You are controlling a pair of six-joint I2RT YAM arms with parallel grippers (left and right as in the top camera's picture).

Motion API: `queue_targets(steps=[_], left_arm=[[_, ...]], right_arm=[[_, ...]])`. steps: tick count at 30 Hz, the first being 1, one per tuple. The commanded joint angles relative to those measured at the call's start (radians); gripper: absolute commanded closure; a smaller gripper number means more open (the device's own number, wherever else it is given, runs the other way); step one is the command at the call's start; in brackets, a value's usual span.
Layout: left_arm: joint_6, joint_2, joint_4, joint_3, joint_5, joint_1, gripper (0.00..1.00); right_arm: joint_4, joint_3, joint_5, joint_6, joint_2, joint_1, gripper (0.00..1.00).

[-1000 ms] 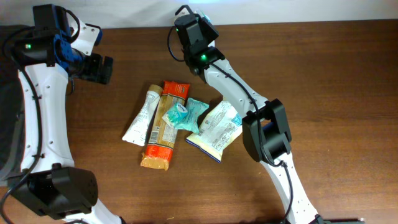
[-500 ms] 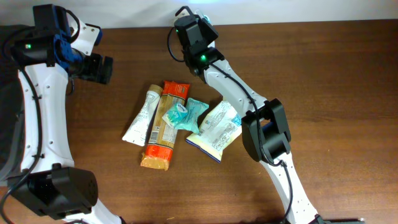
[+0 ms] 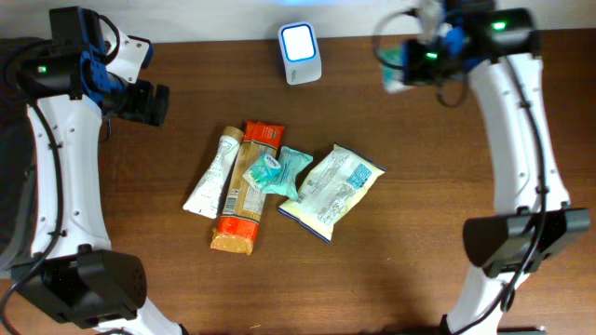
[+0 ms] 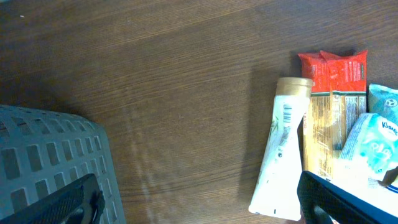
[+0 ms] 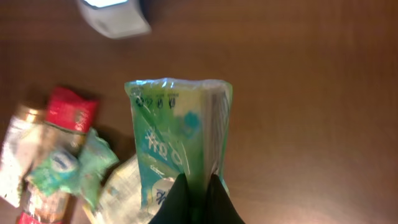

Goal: Scan the item barcode

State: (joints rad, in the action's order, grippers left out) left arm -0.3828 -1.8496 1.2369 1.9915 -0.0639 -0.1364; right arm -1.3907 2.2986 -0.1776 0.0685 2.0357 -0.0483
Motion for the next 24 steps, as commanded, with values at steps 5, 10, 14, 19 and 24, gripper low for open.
queue_targets(steps=[5, 10, 14, 19, 24], left_arm=[[-0.016, 0.016, -0.001, 0.006, -0.01, -0.004, 0.01], [-0.016, 0.016, -0.001, 0.006, -0.01, -0.004, 0.01], [-0.016, 0.016, -0.001, 0.006, -0.01, -0.004, 0.01], [-0.016, 0.016, -0.001, 0.006, -0.01, -0.003, 0.01], [-0.016, 0.016, -0.001, 0.006, -0.01, -0.004, 0.01]], right_arm=[[0.003, -0.276, -0.051, 0.019, 0.068, 0.32, 0.96], [0.132, -0.522, -0.05, 0.014, 0.068, 0.411, 0.96], [0.149, -0.577, -0.043, 0.003, 0.068, 0.417, 0.6], [0.021, -0.469, -0.093, -0.151, 0.067, 0.407, 0.27], [-0.055, -0.269, -0.192, -0.293, 0.067, 0.299, 0.21]])
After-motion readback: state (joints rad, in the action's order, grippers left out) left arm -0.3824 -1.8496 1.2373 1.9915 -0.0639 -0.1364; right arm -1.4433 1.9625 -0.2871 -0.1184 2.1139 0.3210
